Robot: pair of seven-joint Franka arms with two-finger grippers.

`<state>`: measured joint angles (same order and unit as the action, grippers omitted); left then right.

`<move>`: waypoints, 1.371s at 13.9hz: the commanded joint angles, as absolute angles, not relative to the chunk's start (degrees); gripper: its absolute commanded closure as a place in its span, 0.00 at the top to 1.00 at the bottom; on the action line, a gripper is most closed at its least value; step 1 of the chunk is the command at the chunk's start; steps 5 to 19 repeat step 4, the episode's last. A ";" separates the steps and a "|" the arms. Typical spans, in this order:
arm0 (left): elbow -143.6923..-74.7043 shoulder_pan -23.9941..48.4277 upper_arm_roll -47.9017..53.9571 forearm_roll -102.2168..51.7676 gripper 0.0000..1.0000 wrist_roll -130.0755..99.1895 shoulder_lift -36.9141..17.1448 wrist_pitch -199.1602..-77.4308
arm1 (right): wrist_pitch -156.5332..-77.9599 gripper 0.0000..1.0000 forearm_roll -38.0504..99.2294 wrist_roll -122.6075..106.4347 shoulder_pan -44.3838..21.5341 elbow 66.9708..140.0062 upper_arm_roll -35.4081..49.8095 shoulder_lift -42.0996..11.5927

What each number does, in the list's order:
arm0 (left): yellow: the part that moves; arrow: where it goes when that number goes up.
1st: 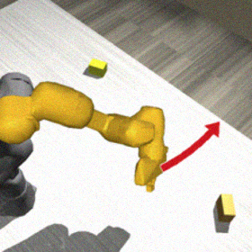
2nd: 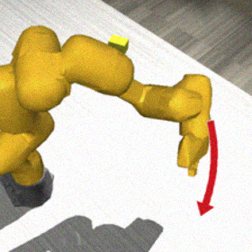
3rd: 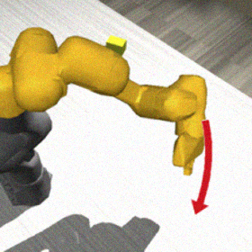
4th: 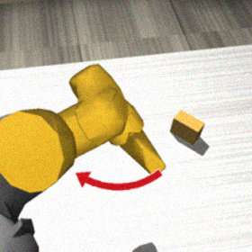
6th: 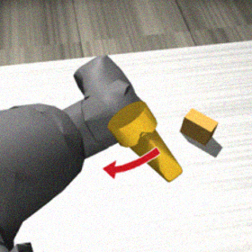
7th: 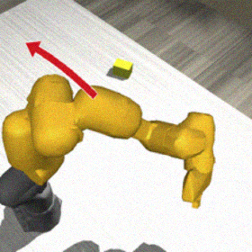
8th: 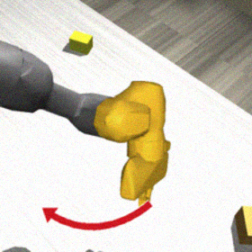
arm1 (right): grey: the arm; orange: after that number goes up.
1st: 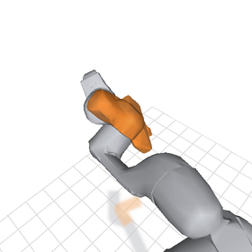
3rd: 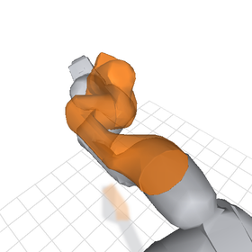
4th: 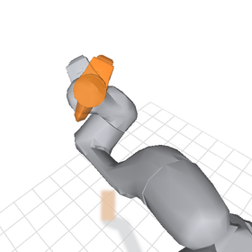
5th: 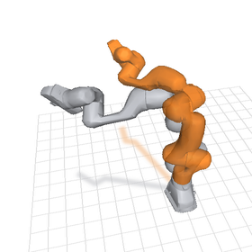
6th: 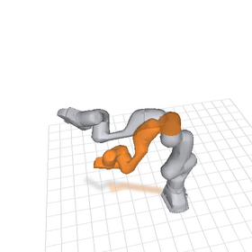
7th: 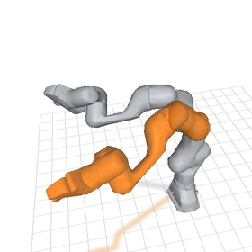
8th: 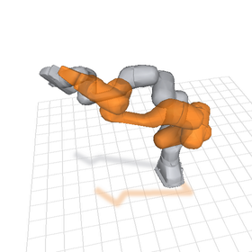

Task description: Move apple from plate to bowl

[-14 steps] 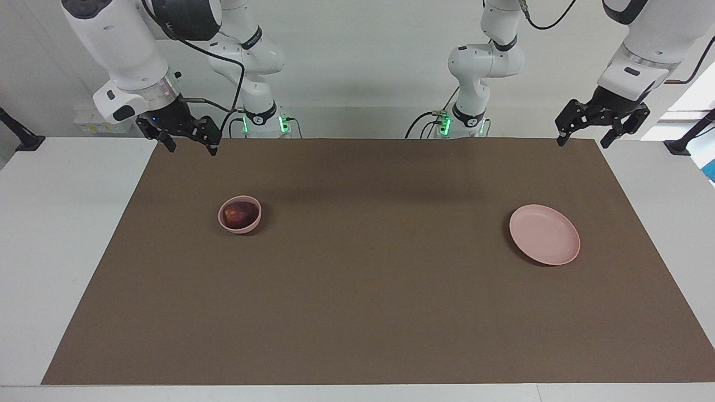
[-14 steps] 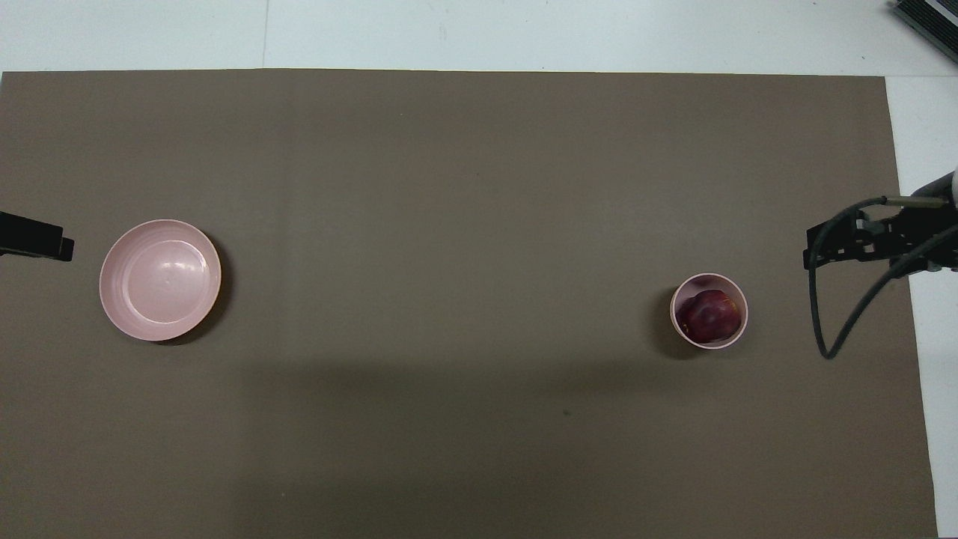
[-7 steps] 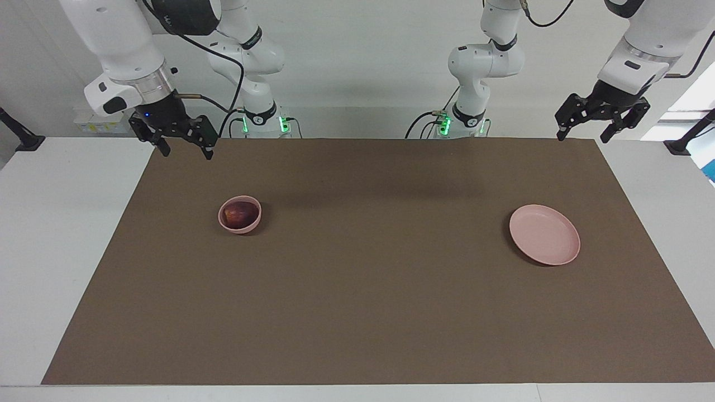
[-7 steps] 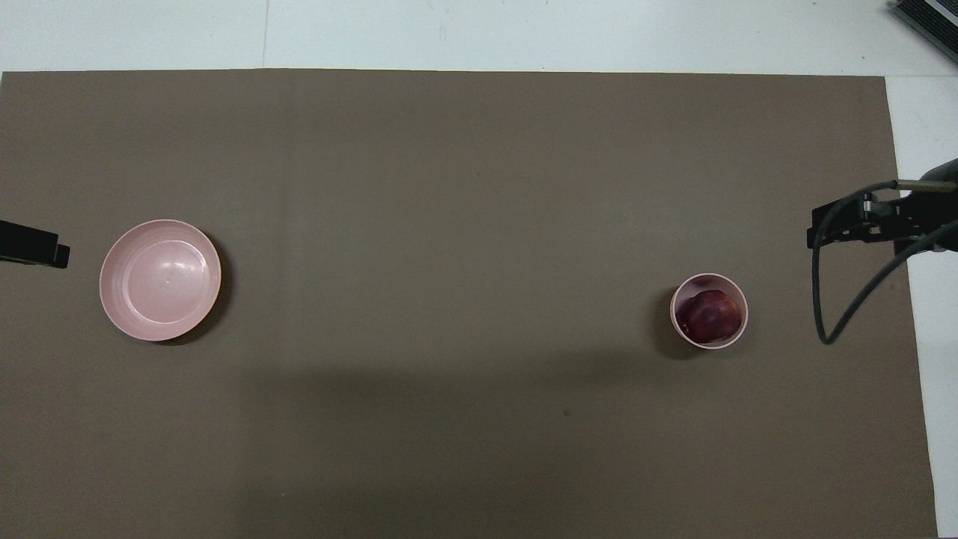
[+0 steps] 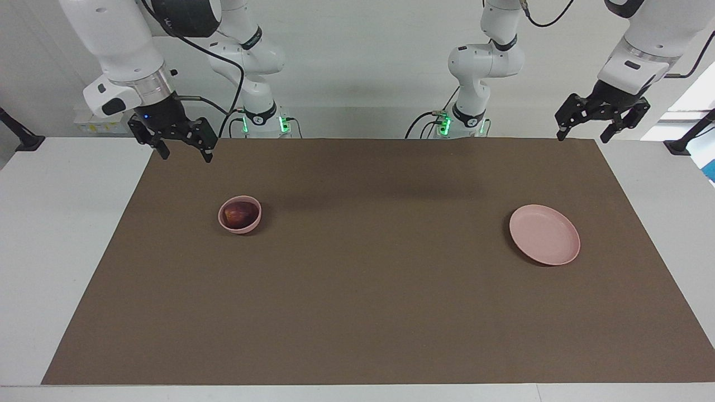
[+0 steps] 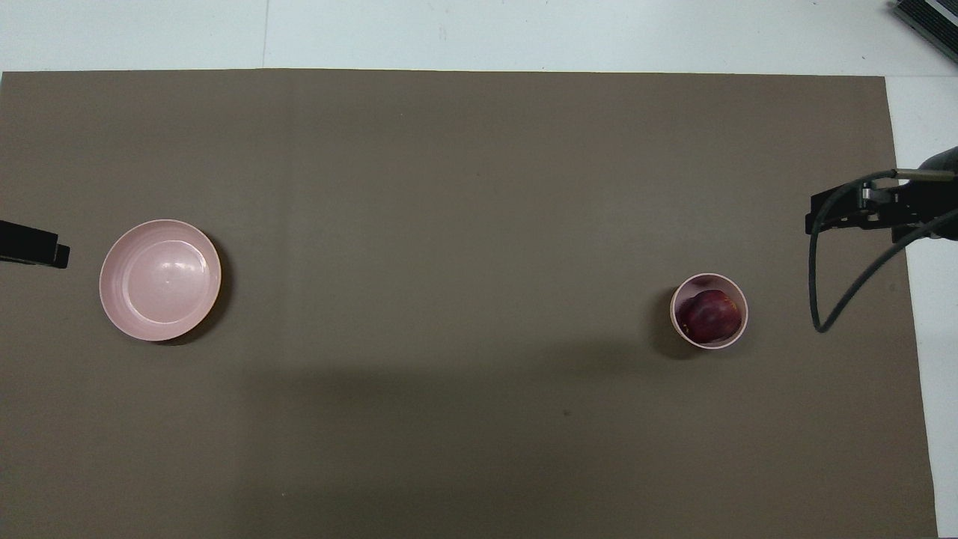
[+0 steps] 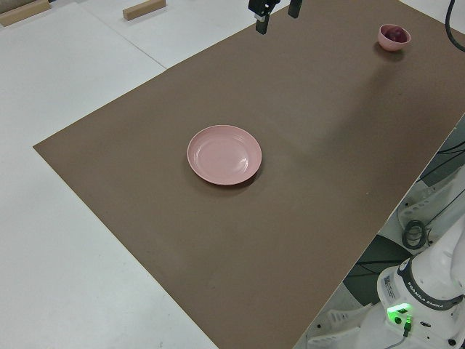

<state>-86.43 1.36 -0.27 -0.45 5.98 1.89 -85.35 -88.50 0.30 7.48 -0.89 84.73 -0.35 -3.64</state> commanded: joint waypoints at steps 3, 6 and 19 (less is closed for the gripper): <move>-85.96 2.11 -0.97 -0.44 1.00 6.15 2.11 -84.73 | -88.24 1.00 0.00 6.94 -0.26 84.46 0.26 -3.78; -86.04 2.11 -0.97 -0.44 1.00 6.24 2.11 -84.73 | -88.24 1.00 0.00 6.94 -0.26 84.81 0.26 -3.78; -86.04 2.11 -0.97 -0.44 1.00 6.24 2.11 -84.73 | -88.24 1.00 0.00 6.94 -0.26 84.81 0.26 -3.78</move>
